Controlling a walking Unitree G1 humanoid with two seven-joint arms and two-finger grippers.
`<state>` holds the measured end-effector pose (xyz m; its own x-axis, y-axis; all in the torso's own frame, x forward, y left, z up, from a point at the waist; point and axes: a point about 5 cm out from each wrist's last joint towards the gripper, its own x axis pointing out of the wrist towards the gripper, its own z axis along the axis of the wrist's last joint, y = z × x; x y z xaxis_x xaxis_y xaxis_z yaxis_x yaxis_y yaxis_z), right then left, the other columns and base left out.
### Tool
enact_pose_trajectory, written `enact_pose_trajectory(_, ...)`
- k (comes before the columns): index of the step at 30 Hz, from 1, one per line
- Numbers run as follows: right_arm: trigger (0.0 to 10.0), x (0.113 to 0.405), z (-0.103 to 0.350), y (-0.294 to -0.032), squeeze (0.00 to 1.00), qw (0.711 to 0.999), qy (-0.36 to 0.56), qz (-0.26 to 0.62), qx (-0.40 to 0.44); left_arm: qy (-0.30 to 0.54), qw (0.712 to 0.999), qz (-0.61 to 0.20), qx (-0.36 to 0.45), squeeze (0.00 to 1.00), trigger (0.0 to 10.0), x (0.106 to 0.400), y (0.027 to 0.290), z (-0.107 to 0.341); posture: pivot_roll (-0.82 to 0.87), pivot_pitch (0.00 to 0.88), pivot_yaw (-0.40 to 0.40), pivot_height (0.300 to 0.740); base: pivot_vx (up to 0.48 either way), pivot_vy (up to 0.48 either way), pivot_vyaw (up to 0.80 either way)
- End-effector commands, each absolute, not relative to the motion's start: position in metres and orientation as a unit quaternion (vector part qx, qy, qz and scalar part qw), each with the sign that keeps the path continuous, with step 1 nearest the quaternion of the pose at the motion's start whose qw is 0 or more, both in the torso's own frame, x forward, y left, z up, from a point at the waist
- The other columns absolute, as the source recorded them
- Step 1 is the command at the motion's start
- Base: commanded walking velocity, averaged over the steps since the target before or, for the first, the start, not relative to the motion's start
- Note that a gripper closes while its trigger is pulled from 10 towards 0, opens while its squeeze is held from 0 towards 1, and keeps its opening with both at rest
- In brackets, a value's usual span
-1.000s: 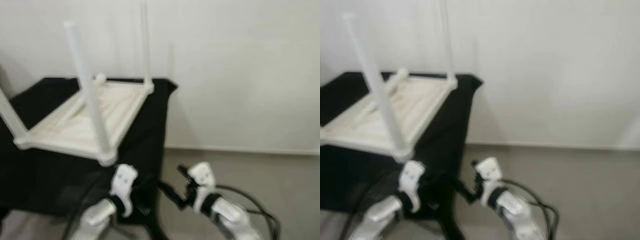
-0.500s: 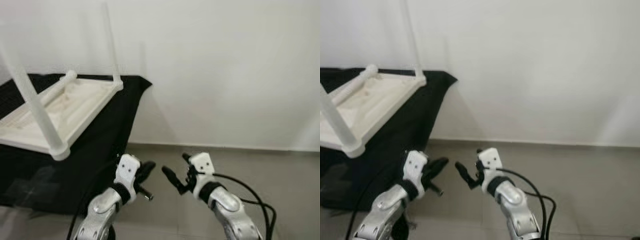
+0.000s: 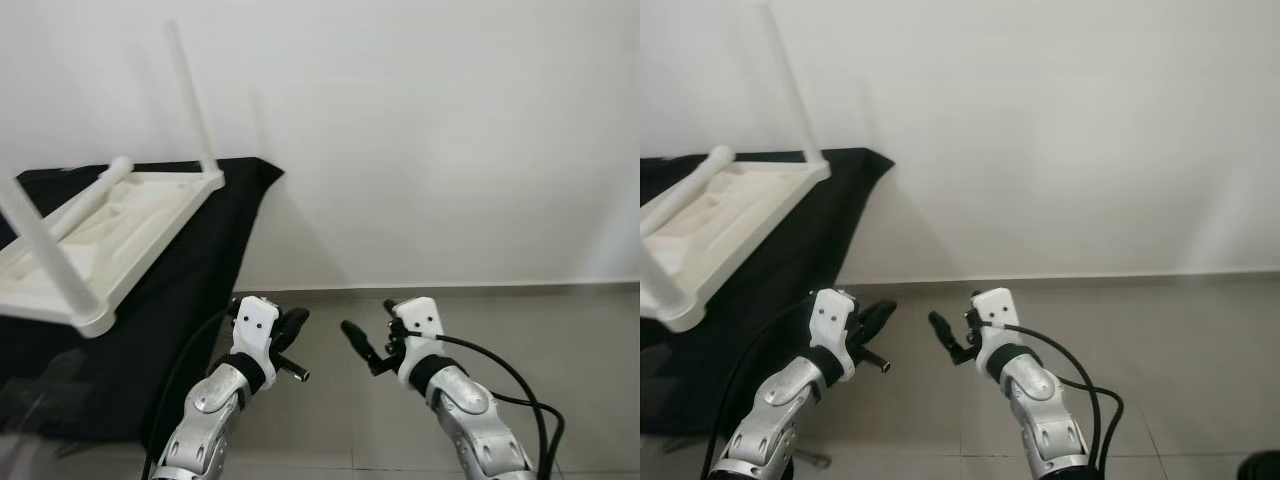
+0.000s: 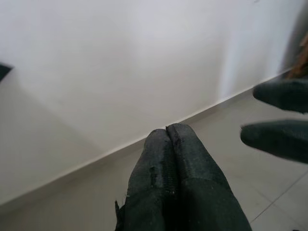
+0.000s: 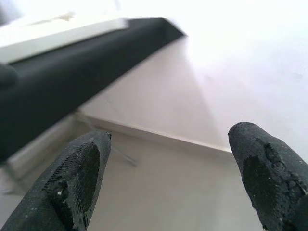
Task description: Building children table
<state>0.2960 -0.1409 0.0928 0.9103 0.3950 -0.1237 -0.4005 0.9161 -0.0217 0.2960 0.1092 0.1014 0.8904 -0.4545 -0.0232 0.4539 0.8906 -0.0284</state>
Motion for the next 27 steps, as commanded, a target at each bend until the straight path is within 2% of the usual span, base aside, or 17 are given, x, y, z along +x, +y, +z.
enact_pose_trajectory(1, 10.0, 0.304, 0.1, -0.139, 0.0, 0.979, 0.047, 0.196, -0.018, 0.026, 0.977, -0.21, -0.01, 0.0, 10.0, 0.304, 0.121, 0.101, -0.13, 0.0, 0.057, 0.74, 0.0, 0.0, -0.8)
enact_pose_trajectory(5, 10.0, 0.314, 0.107, -0.141, 0.0, 0.983, 0.037, 0.18, -0.007, 0.022, 0.982, -0.185, -0.041, 0.0, 10.0, 0.314, 0.132, 0.106, -0.14, 0.0, 0.063, 0.74, 0.0, 0.0, -0.8)
enact_pose_trajectory(10, 10.0, 0.313, 0.105, -0.134, 0.0, 0.979, 0.036, 0.201, -0.009, 0.017, 0.98, -0.199, -0.023, 0.0, 10.0, 0.313, 0.125, 0.105, -0.13, 0.0, 0.066, 0.74, 0.0, 0.0, -0.26)
enact_pose_trajectory(14, 10.0, 0.312, 0.099, -0.131, 0.0, 0.977, 0.047, 0.206, -0.023, 0.023, 0.979, -0.199, -0.027, 0.0, 10.0, 0.311, 0.125, 0.101, -0.14, 0.0, 0.071, 0.74, 0.366, 0.0, 0.0)
enact_pose_trajectory(17, 10.0, 0.314, 0.1, -0.134, 0.0, 0.978, 0.051, 0.201, -0.004, 0.026, 0.98, -0.196, -0.033, 0.0, 10.0, 0.312, 0.126, 0.1, -0.14, 0.0, 0.063, 0.74, 0.398, 0.0, -0.8)
enact_pose_trajectory(27, 10.0, 0.314, 0.102, -0.136, 0.0, 0.978, 0.042, 0.206, 0.002, 0.023, 0.979, -0.196, -0.045, 0.0, 10.0, 0.314, 0.124, 0.101, -0.15, 0.0, 0.045, 0.74, 0.405, 0.0, 0.0)
